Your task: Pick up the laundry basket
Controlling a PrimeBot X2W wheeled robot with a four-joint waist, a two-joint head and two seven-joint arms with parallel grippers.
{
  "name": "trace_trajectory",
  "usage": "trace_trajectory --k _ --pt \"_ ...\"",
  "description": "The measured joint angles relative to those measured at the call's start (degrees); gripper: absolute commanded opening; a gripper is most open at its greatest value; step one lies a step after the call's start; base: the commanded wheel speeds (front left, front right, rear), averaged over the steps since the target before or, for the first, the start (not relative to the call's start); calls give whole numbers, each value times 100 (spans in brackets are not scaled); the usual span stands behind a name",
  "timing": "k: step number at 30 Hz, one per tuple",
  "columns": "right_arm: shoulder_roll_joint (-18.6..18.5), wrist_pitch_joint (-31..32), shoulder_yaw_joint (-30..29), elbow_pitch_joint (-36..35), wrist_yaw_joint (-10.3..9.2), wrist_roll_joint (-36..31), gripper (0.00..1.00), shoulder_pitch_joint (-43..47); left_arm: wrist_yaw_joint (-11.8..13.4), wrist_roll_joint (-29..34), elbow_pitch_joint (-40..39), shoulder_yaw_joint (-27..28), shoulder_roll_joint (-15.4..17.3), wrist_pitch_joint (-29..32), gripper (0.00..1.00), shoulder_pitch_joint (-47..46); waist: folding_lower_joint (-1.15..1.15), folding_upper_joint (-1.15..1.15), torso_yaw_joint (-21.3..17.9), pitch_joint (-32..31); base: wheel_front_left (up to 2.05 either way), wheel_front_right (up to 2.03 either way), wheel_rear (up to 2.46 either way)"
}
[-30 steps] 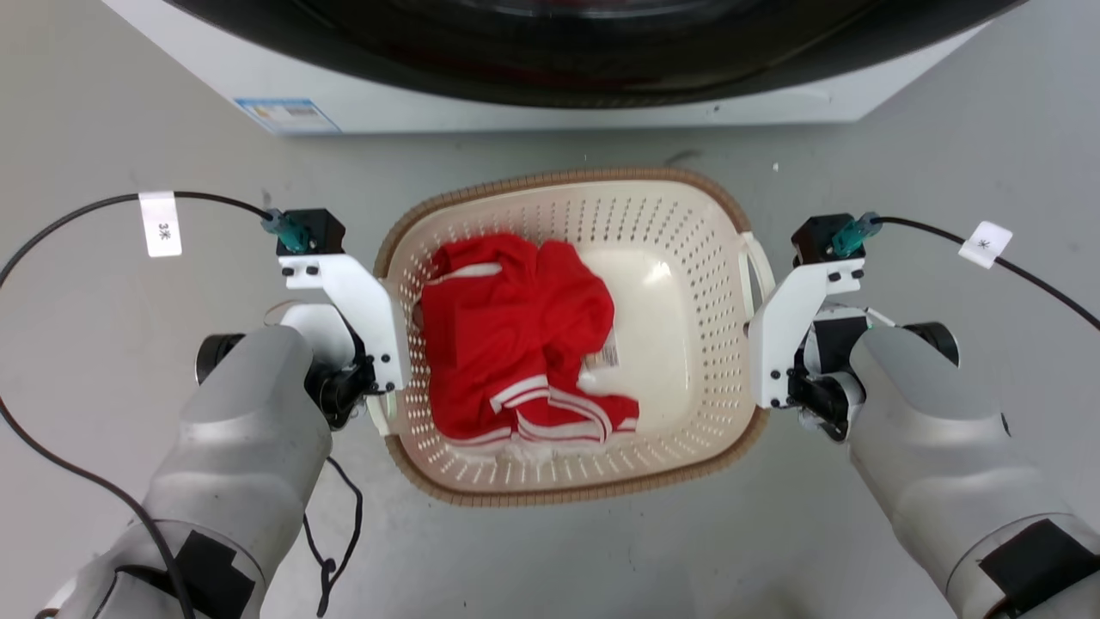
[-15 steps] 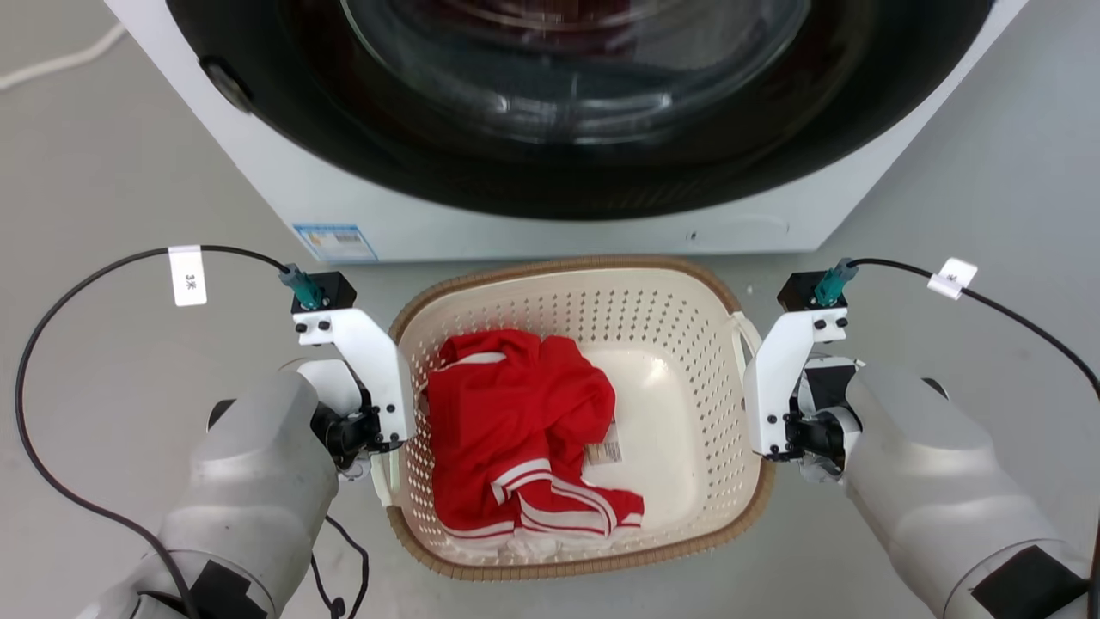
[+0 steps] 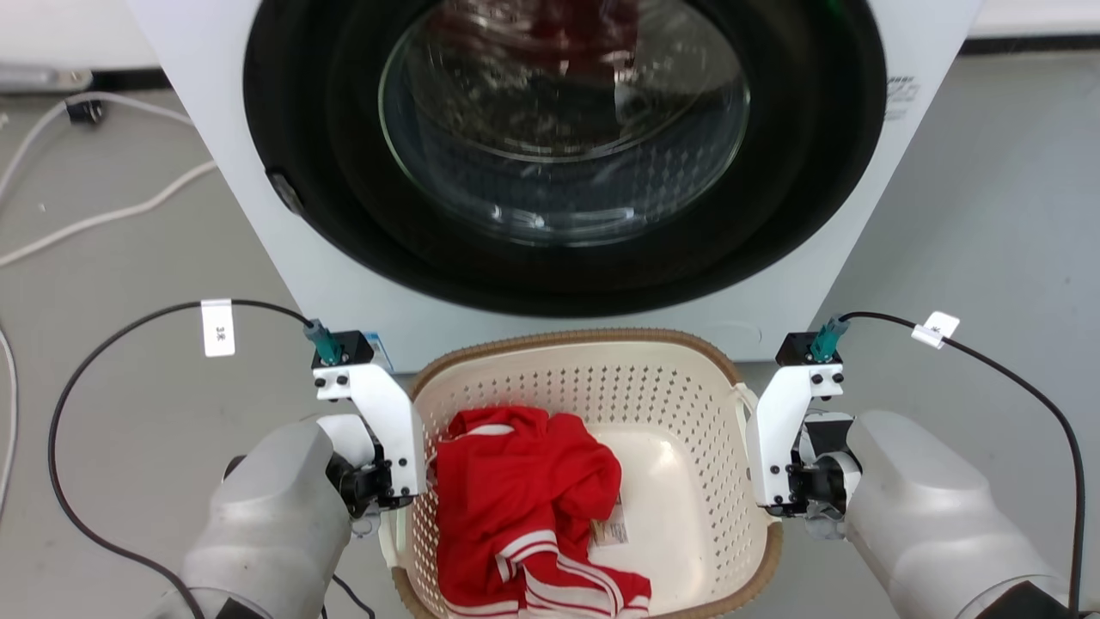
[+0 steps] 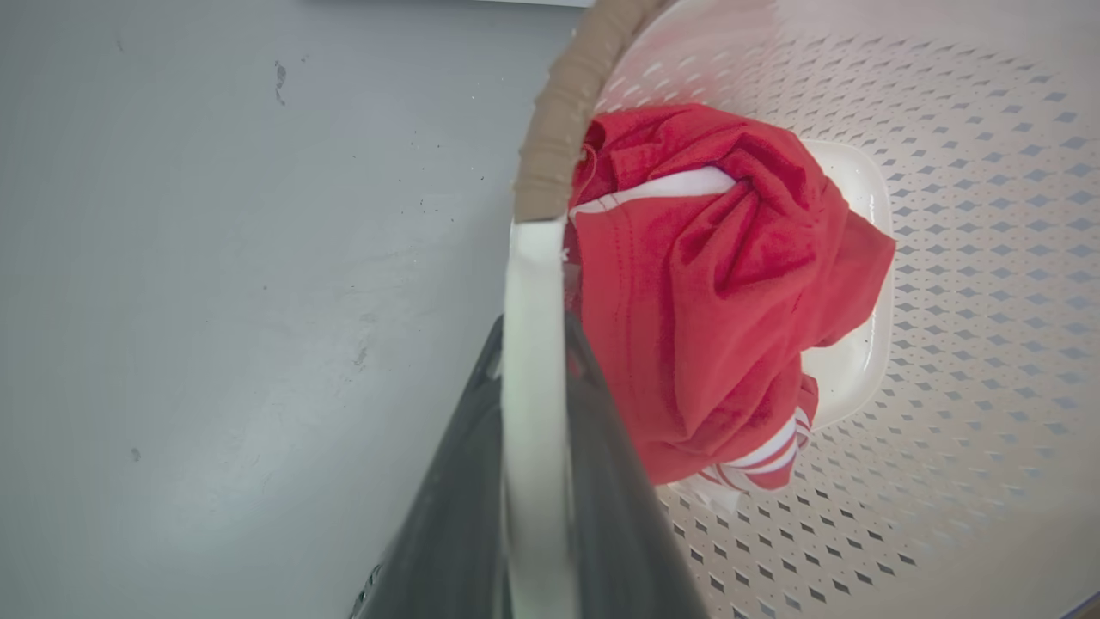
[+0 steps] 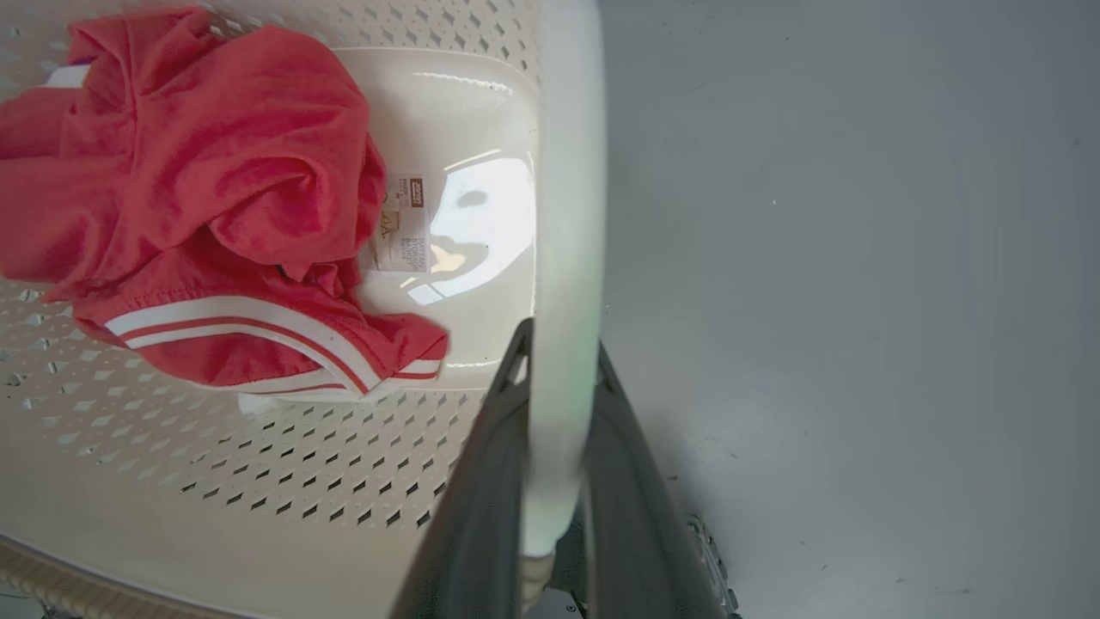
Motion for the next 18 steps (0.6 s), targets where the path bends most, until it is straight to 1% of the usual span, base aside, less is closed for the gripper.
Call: trace_trajectory --k 8,18 --pt "0 240 44 35 0 67 0 97 1 -32 36 -46 -43 99 0 174 0 0 -24 -541 0 0 0" --pt "-1 400 108 57 0 126 0 388 2 -30 59 -144 -105 141 0 445 0 0 -57 -966 0 0 0"
